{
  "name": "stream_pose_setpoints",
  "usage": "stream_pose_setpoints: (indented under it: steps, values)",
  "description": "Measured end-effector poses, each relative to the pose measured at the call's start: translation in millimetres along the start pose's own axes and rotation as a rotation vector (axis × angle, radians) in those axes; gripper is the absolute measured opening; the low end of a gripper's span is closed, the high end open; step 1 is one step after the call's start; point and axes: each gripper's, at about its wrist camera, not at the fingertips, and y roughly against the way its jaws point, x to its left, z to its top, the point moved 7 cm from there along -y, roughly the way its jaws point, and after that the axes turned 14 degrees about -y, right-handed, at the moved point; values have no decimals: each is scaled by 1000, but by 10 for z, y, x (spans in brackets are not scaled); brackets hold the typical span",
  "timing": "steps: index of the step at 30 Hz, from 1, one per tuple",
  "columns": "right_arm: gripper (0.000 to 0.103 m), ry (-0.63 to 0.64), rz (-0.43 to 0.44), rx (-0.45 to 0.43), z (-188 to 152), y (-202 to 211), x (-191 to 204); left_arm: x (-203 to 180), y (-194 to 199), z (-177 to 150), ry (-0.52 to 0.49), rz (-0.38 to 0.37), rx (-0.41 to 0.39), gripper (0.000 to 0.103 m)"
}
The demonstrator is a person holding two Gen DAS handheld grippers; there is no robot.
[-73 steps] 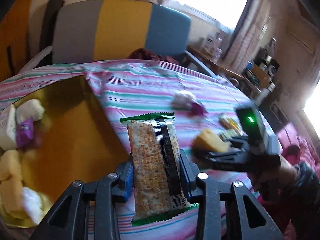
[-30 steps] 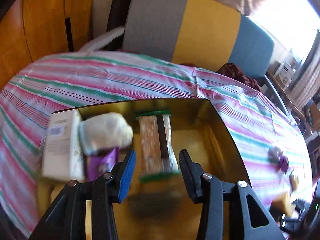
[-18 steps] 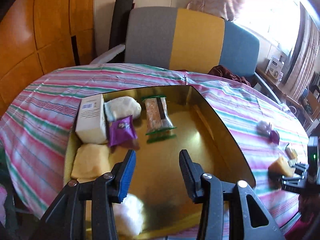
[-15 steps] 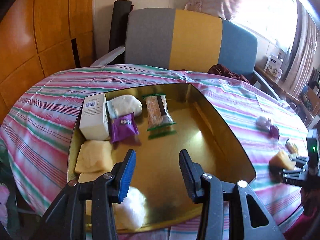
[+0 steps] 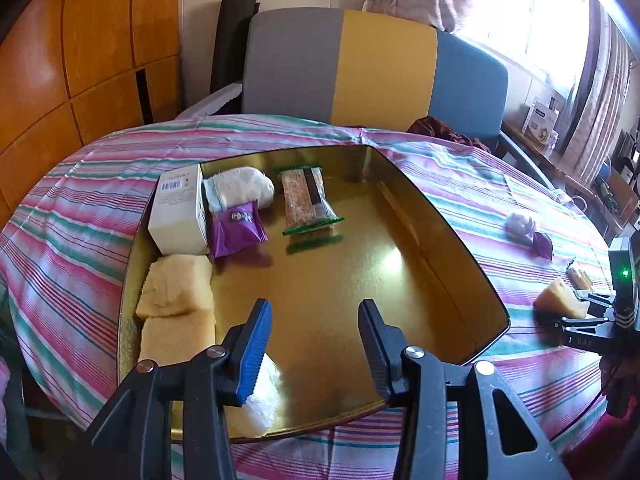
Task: Organize objects
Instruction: 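Carry the yellow sponge into the tray with the right tool and release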
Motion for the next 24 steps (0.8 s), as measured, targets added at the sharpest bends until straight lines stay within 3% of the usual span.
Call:
stream_pose_setpoints:
  steps: [16, 20, 24]
  values:
    - [48, -83, -53, 18, 71, 58, 40, 98, -47, -111, 14, -18, 26, 45]
    - [48, -113, 18, -36, 255, 259, 336, 216, 22, -157, 37, -18, 11, 45]
    - [48, -83, 113, -109, 556, 485, 880, 386, 62, -249, 81, -14, 15, 45]
